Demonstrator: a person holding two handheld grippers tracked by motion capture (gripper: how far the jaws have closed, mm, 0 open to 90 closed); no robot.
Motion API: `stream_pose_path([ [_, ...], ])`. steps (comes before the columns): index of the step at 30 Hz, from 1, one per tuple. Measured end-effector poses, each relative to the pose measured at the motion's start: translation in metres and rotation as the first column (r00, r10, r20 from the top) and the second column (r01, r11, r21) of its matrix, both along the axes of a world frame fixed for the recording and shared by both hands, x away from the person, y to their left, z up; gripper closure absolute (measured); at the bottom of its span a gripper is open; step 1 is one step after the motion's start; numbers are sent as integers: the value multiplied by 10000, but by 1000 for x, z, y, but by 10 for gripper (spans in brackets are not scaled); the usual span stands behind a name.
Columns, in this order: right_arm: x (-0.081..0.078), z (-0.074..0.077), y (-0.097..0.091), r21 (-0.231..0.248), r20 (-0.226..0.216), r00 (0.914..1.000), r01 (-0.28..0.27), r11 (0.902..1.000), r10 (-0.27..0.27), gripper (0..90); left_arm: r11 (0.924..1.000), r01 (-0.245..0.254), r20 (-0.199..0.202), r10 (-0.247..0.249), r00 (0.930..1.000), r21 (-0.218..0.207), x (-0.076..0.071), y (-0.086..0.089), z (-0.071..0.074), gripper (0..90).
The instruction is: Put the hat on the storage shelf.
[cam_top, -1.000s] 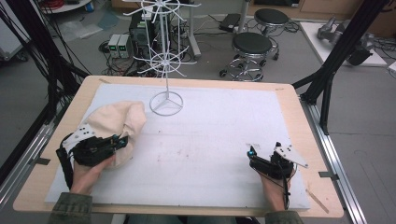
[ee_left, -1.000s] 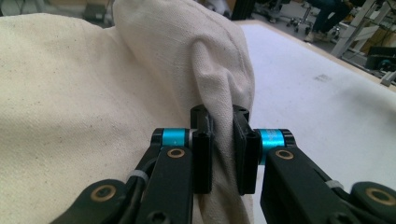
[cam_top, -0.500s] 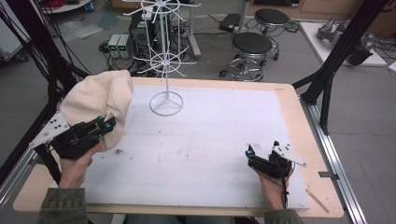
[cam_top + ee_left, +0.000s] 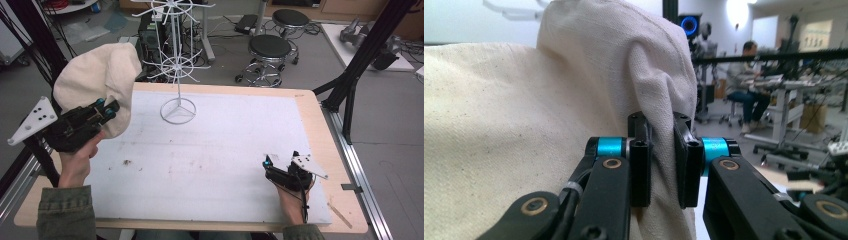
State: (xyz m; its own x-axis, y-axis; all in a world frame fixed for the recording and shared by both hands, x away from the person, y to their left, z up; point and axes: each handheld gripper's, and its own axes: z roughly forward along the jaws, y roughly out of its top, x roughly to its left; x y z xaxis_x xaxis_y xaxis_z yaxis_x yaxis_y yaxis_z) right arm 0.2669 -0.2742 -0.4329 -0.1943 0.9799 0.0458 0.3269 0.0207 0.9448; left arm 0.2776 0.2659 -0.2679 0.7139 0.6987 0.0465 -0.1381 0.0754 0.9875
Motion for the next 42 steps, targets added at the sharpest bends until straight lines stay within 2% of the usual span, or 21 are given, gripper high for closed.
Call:
stream_pose_path([
  [2,0,0,0,-14,-14,10000,-9,10000,9,26,9996,240,135,-238,9996,-137,2,-2,10,803],
  [3,0,0,0,-14,-14,10000,-9,10000,9,26,9996,240,135,-238,9996,-137,2,-2,10,803],
  [4,0,0,0,60,-48,10000,46,10000,-46,26,9988,436,291,-430,9987,-214,4,-3,17,803],
  [5,0,0,0,109,-52,10000,50,9999,-49,26,9988,436,291,-430,9987,-214,4,-3,17,803],
  [10,0,1,0,51,14,10000,50,10000,-50,26,9983,556,702,-543,9961,-159,13,-9,37,803],
  [19,0,1,0,58,-25,10000,35,10000,-35,26,9979,647,1050,-637,9924,-55,24,-8,59,803],
  [28,1,0,0,-8,-5,10000,23,10000,-23,26,9957,914,1447,-884,9855,-142,23,-8,79,803],
  [30,1,0,0,-10,6,10000,13,10000,-13,26,9953,954,1617,-917,9826,-151,22,-8,89,803],
  [31,1,0,0,-22,11,10000,10,10000,-10,26,9953,954,1617,-917,9826,-151,22,-8,89,802],
  [33,1,0,0,-12,4,10000,13,10000,-13,26,9940,1079,1896,-1029,9764,-159,19,-10,101,803],
  [34,1,0,0,10,-7,10000,17,10000,-17,26,9940,1079,1896,-1029,9764,-159,19,-10,101,802],
  [36,1,0,0,19,-19,10000,19,10000,-19,26,9926,1209,2060,-1157,9717,-131,18,-11,110,802],
  [37,1,0,0,63,-24,10000,27,10000,-27,26,9923,1239,2213,-1202,9678,-27,17,-14,119,802],
  [38,1,1,0,75,-1,10000,39,10000,-39,26,9923,1239,2213,-1202,9678,-27,17,-14,119,802],
  [40,1,1,0,76,6,10000,35,10000,-35,26,9923,1234,2404,-1220,9630,95,22,-18,129,802],
  [42,1,1,0,89,4,10000,24,10000,-24,26,9922,1242,2420,-1223,9625,74,24,-19,131,802],
])
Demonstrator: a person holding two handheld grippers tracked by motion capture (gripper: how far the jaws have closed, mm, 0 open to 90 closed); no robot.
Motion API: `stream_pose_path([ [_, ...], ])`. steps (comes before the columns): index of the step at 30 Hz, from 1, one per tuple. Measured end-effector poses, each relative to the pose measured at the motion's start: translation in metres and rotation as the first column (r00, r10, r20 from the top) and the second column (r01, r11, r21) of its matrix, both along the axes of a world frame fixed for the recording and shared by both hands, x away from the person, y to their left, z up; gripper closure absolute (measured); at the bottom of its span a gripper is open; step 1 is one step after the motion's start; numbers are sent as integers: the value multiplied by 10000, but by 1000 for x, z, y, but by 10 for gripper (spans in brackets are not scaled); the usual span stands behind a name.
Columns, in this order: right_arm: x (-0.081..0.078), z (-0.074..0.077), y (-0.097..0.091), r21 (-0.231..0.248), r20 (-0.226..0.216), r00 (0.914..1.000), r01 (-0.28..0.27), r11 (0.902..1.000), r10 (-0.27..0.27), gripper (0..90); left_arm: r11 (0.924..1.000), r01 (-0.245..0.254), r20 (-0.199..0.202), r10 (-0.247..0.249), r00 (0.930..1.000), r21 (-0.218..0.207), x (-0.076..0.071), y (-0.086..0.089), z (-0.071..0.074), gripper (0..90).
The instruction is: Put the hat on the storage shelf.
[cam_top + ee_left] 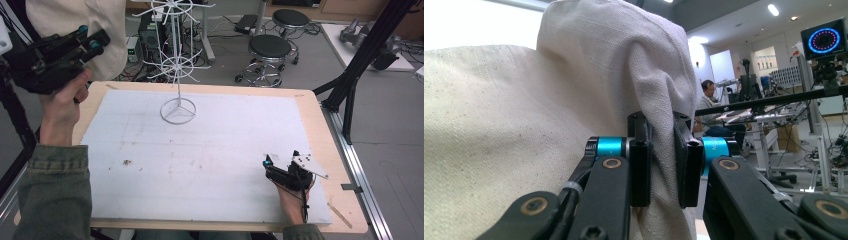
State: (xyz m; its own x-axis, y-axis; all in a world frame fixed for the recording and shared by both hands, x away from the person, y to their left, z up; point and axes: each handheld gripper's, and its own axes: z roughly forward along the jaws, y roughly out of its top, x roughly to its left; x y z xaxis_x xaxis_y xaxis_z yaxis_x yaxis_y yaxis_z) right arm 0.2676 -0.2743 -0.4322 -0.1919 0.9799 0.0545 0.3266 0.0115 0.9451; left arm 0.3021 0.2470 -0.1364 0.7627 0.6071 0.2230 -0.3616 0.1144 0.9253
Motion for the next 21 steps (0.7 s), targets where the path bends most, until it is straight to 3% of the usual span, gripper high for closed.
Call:
stream_pose_path([
  [3,0,0,0,16,11,10000,-26,10000,26,26,9999,77,-97,-78,9999,-93,10,-4,3,800],
  [8,-1,1,1,-38,92,9998,-172,9998,172,26,9995,307,-252,-310,9992,-97,27,-10,-4,800],
  [14,-2,1,2,-16,125,9996,-236,9997,236,26,9977,574,-269,-584,9979,-369,47,-13,-29,801],
  [16,-3,2,2,92,109,9997,-214,9997,213,28,9985,416,-291,-427,9987,-353,56,-9,-40,800],
  [21,-2,1,0,241,85,9997,-218,9995,216,29,9959,620,-147,-631,9979,-659,59,0,-58,800],
])
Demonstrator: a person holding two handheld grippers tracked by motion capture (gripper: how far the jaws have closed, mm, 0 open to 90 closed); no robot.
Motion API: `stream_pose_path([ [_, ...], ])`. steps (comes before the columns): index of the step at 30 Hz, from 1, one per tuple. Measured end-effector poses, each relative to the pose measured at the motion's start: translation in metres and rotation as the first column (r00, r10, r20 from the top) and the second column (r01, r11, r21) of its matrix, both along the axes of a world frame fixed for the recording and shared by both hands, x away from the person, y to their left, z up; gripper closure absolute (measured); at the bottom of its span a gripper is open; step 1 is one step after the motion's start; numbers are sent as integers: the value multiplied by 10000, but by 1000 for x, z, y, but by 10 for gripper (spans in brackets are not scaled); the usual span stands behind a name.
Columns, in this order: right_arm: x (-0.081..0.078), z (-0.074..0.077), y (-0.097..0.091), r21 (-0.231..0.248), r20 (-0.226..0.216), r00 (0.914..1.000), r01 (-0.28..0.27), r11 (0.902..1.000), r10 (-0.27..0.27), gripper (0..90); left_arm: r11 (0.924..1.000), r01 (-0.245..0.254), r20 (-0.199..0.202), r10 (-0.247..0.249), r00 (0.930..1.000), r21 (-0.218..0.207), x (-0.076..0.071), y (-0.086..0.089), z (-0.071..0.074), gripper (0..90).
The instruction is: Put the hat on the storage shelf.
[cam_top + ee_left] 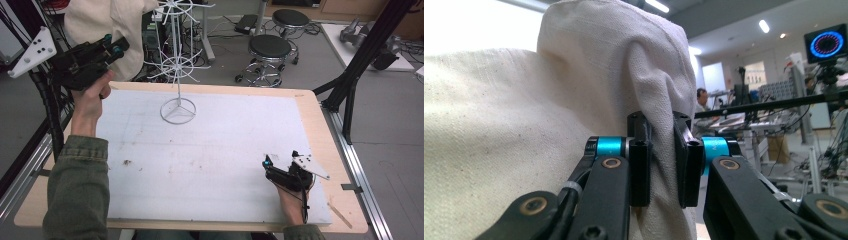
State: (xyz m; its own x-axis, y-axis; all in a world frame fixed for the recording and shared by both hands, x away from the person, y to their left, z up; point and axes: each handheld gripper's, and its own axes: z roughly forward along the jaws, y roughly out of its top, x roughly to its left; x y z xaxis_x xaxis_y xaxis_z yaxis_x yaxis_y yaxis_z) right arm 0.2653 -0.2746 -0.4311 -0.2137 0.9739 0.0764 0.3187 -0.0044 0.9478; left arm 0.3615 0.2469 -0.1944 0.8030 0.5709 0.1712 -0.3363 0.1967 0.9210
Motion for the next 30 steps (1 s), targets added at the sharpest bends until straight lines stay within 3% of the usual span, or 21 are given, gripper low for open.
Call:
stream_pose_path([
  [7,-1,1,1,-97,109,9999,-5,10000,6,30,9994,148,-286,-157,9995,-317,5,6,-22,800],
  [18,-2,1,2,-42,98,9999,30,10000,-29,30,9990,451,-699,-450,9965,-7,7,7,-50,797],
  [19,-2,1,2,-43,104,9999,35,10000,-35,30,9986,522,-777,-517,9956,46,8,7,-53,797],
  [21,-2,1,2,-65,146,9999,20,10000,-19,30,9971,739,-1304,-712,9889,163,12,6,-64,797],
  [22,-2,1,2,-63,162,9999,15,10000,-14,29,9971,739,-1304,-712,9889,163,12,6,-64,797],
  [23,-2,1,2,-87,150,9999,22,10000,-21,29,9962,850,-1584,-807,9841,205,15,6,-72,797],
  [30,-2,2,3,-69,149,9999,-7,10000,8,30,9946,837,-2009,-700,9771,610,21,0,-89,793],
])
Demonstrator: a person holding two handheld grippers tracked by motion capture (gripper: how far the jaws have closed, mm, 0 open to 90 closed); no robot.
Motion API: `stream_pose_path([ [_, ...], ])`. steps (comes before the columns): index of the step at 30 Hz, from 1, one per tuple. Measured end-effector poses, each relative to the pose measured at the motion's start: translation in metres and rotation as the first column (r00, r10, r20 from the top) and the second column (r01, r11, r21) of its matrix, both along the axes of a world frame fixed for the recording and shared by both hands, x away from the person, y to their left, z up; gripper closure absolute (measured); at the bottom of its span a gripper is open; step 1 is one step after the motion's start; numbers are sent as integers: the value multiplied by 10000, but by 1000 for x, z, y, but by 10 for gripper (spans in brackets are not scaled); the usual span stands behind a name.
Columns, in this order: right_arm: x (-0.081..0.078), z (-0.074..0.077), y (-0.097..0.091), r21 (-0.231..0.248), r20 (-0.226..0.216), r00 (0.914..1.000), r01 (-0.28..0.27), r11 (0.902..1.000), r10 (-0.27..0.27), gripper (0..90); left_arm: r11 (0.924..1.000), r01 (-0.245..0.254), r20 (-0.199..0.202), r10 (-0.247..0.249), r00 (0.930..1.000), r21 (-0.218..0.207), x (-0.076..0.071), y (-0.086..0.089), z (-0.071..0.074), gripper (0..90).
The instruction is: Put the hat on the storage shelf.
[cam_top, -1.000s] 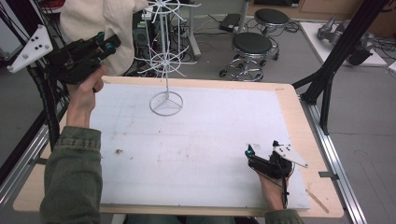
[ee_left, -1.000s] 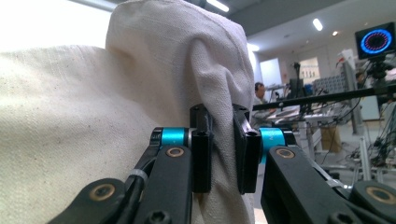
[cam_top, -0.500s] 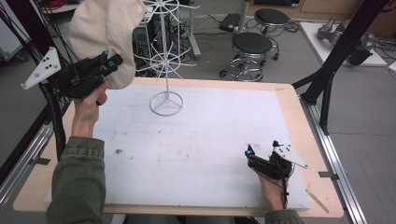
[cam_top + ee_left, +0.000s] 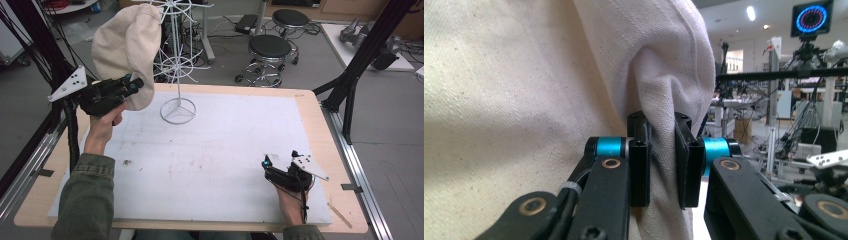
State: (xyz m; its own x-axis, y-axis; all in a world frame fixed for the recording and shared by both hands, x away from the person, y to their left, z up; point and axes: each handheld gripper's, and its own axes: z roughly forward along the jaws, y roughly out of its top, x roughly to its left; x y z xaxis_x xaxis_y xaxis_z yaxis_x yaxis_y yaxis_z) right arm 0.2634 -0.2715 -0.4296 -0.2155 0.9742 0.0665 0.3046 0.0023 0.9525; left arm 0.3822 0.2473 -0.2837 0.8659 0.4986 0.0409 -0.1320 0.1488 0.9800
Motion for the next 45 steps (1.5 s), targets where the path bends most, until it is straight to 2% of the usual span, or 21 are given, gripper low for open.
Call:
stream_pose_path([
  [5,0,0,-1,-44,17,10000,8,10000,-8,29,9998,-67,-392,75,9992,213,5,-5,-12,794],
  [11,0,0,-1,-66,26,10000,6,10000,-6,30,9992,12,-495,7,9988,391,5,-8,-16,794],
  [21,0,0,-2,74,29,10000,36,10000,-37,30,9999,-57,-943,72,9955,157,3,-5,-15,720],
  [22,0,0,-2,112,5,10000,52,9999,-52,30,9999,-102,-1027,104,9947,25,2,-3,-14,715],
  [37,0,0,-2,124,-32,10000,65,9999,-65,30,9996,-288,-1001,295,9945,80,0,-2,-13,698],
  [45,0,0,-2,93,18,10000,38,9999,-38,30,9972,-753,-1076,745,9914,-32,-5,1,-15,490],
])
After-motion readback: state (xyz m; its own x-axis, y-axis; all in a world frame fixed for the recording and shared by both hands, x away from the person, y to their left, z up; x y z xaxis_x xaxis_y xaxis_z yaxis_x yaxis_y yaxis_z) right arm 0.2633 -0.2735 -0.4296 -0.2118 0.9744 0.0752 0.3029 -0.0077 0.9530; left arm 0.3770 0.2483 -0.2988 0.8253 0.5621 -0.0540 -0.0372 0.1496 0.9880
